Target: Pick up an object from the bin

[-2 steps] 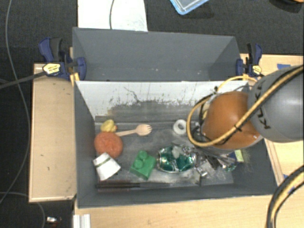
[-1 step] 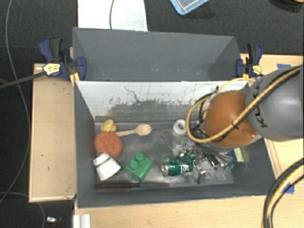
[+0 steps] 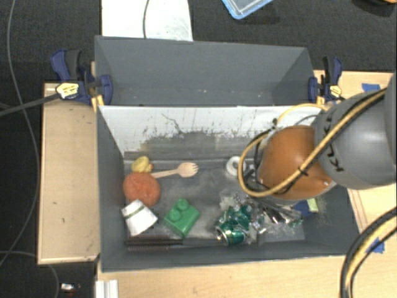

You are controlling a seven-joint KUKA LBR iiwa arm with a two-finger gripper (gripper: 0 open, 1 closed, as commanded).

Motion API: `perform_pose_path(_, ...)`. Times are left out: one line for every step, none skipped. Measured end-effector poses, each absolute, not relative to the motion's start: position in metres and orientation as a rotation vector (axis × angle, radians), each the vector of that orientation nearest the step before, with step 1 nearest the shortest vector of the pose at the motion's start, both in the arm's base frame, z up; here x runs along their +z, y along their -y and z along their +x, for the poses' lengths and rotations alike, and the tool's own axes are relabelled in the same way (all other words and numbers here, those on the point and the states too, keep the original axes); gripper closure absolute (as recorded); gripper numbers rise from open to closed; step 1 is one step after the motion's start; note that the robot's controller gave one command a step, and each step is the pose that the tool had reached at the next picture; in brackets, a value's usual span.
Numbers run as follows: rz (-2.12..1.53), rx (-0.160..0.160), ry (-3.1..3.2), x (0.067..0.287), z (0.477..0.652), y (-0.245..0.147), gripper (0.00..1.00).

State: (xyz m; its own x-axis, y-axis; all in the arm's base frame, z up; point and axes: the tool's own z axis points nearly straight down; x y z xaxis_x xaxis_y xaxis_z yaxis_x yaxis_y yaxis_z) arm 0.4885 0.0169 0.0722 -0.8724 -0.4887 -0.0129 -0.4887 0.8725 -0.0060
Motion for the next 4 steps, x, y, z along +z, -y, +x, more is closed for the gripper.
perform_pose_path(-0.665, -0.007, -3.05, 0.165, 0.508, 0.003, 1.0)
perform_pose_path(-0.666, -0.007, -3.05, 0.165, 0.508, 0.003, 1.0)
perform_pose_path(-0.667, -0.002, -3.061, 0.188, 0.506, 0.002, 1.0)
perform_pose_path(-0.609, -0.008, -3.057, 0.209, 0.501, 0.016, 1.0)
